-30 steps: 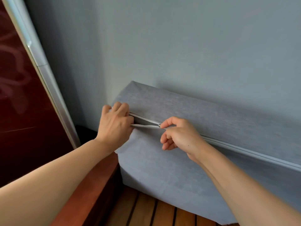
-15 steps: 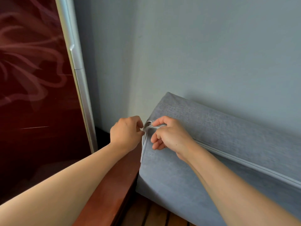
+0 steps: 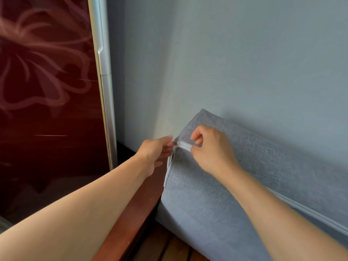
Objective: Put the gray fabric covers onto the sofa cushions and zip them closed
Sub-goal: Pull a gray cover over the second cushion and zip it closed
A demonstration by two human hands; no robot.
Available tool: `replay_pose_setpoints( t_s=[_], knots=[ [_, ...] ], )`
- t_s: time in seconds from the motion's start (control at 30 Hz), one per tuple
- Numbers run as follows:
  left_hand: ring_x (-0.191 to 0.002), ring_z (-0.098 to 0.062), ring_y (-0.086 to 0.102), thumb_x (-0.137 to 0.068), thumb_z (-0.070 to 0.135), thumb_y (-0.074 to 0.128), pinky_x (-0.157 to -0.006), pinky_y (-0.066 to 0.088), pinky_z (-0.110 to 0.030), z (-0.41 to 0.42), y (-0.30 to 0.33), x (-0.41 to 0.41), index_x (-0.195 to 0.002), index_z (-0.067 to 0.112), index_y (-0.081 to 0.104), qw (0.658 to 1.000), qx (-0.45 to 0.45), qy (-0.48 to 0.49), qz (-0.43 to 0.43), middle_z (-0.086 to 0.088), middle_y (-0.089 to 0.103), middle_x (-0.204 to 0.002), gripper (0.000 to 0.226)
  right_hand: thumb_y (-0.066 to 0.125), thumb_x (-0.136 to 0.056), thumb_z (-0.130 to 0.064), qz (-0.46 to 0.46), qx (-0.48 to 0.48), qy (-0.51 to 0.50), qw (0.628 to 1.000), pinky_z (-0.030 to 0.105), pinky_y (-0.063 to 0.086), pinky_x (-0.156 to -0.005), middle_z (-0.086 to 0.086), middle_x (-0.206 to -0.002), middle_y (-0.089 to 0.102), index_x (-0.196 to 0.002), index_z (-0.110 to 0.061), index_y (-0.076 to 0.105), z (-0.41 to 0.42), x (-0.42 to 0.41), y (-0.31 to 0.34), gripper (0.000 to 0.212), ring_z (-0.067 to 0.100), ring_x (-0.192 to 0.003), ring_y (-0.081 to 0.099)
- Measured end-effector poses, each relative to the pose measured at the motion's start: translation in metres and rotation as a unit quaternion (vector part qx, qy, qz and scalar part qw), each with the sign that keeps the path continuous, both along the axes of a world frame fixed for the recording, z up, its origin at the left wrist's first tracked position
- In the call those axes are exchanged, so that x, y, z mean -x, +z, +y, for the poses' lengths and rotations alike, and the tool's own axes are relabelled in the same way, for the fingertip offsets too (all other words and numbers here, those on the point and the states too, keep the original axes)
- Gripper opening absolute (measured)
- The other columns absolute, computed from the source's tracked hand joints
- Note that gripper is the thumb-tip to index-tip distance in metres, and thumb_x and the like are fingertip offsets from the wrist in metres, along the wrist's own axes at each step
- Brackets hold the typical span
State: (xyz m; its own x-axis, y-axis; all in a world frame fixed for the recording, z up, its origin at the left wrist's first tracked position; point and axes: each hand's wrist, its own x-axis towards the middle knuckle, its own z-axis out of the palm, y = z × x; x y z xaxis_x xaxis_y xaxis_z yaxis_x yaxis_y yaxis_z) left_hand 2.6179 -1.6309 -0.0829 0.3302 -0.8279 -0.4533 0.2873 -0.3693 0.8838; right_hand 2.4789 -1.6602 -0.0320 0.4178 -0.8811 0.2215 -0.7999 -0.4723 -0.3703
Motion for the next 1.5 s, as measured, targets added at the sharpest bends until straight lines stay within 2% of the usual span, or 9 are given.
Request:
replay_pose_setpoints(
  t_s=[0.13, 0.37, 0.57, 0.73, 0.97, 1.2, 1.3, 1.4, 1.5],
  knots=[
    [-0.086, -0.013, 0.057, -0.078, 0.031, 0.073, -0.096, 0.034, -0.039, -0.001, -0.001, 0.006, -0.083, 0.016, 0.065, 0.999, -0.016, 0.012, 0.044, 0.003, 0.062, -0.086, 0.018, 0.071, -0.080, -0.023, 0.078, 0.035, 0.074, 0.994, 0.029, 0.039, -0.083, 0.000, -0.108, 0.052, -0.100, -0.023, 0.061, -0.004, -0.006, -0.008, 0.023, 0.019, -0.103, 0.049],
    [-0.092, -0.015, 0.054, -0.076, 0.030, 0.076, -0.102, 0.032, -0.044, -0.004, 0.001, 0.014, -0.089, 0.015, 0.065, 0.999, -0.020, 0.021, 0.028, 0.002, 0.057, -0.094, 0.024, 0.058, -0.090, -0.021, 0.103, 0.135, 0.053, 0.984, 0.032, 0.035, -0.085, 0.004, -0.110, 0.054, -0.102, -0.016, 0.059, -0.008, -0.013, -0.020, 0.014, 0.024, -0.106, 0.047],
    [-0.094, -0.014, 0.053, -0.081, 0.027, 0.074, -0.094, 0.033, -0.040, -0.005, 0.004, 0.013, -0.096, 0.013, 0.065, 1.000, -0.025, 0.017, -0.008, 0.002, 0.059, -0.101, 0.023, 0.057, -0.090, -0.027, 0.106, 0.137, 0.036, 0.984, 0.033, 0.034, -0.088, 0.003, -0.112, 0.053, -0.106, -0.015, 0.058, -0.007, -0.012, -0.023, 0.020, 0.023, -0.108, 0.047],
    [-0.100, -0.015, 0.055, -0.085, 0.030, 0.068, -0.106, 0.024, -0.045, -0.004, 0.001, 0.009, -0.082, 0.017, 0.060, 0.998, -0.047, 0.006, 0.036, 0.003, 0.060, -0.095, 0.015, 0.059, -0.089, -0.036, 0.137, 0.098, 0.047, 0.985, 0.035, 0.034, -0.092, 0.002, -0.113, 0.055, -0.104, -0.017, 0.060, -0.011, -0.008, -0.017, 0.025, 0.023, -0.110, 0.049],
    [-0.107, -0.014, 0.051, -0.087, 0.030, 0.066, -0.108, 0.020, -0.048, -0.007, -0.012, 0.005, -0.100, 0.014, 0.063, 0.994, -0.056, 0.017, 0.088, 0.002, 0.059, -0.105, 0.020, 0.057, -0.092, -0.029, 0.124, 0.102, 0.046, 0.986, 0.034, 0.032, -0.092, 0.001, -0.113, 0.055, -0.105, -0.016, 0.059, -0.013, -0.009, -0.022, 0.018, 0.021, -0.110, 0.049],
    [-0.087, -0.009, 0.052, -0.091, 0.032, 0.059, -0.092, 0.029, -0.036, -0.014, -0.028, 0.004, -0.082, 0.020, 0.060, 0.986, -0.049, -0.017, 0.156, 0.006, 0.058, -0.091, 0.016, 0.067, -0.081, -0.021, 0.134, 0.183, 0.117, 0.967, 0.036, 0.031, -0.086, 0.000, -0.111, 0.050, -0.107, -0.021, 0.056, -0.017, -0.015, -0.028, 0.028, 0.025, -0.104, 0.045],
    [-0.097, -0.011, 0.054, -0.091, 0.031, 0.060, -0.101, 0.027, -0.039, -0.015, -0.032, -0.002, -0.084, 0.018, 0.062, 0.987, -0.040, -0.038, 0.153, 0.005, 0.061, -0.094, 0.015, 0.066, -0.081, -0.020, 0.182, 0.191, 0.161, 0.951, 0.037, 0.031, -0.091, 0.001, -0.105, 0.055, -0.096, -0.019, 0.063, -0.024, -0.028, -0.026, 0.016, 0.026, -0.104, 0.045],
    [-0.088, -0.011, 0.054, -0.090, 0.029, 0.061, -0.094, 0.032, -0.036, -0.017, -0.040, -0.006, -0.082, 0.017, 0.063, 0.984, -0.035, -0.051, 0.165, 0.004, 0.061, -0.089, 0.014, 0.072, -0.070, -0.006, 0.174, 0.207, 0.172, 0.947, 0.043, 0.042, -0.085, 0.007, -0.085, 0.058, -0.076, -0.011, 0.063, -0.028, -0.037, -0.029, 0.012, 0.030, -0.088, 0.053],
    [-0.082, -0.010, 0.053, -0.090, 0.030, 0.062, -0.096, 0.032, -0.035, -0.019, -0.049, -0.008, -0.080, 0.019, 0.063, 0.981, -0.027, -0.070, 0.177, 0.006, 0.061, -0.085, 0.015, 0.076, -0.066, -0.005, 0.165, 0.211, 0.161, 0.950, 0.043, 0.046, -0.081, 0.007, -0.081, 0.058, -0.073, -0.011, 0.063, -0.029, -0.034, -0.034, 0.016, 0.030, -0.083, 0.055]
  ],
)
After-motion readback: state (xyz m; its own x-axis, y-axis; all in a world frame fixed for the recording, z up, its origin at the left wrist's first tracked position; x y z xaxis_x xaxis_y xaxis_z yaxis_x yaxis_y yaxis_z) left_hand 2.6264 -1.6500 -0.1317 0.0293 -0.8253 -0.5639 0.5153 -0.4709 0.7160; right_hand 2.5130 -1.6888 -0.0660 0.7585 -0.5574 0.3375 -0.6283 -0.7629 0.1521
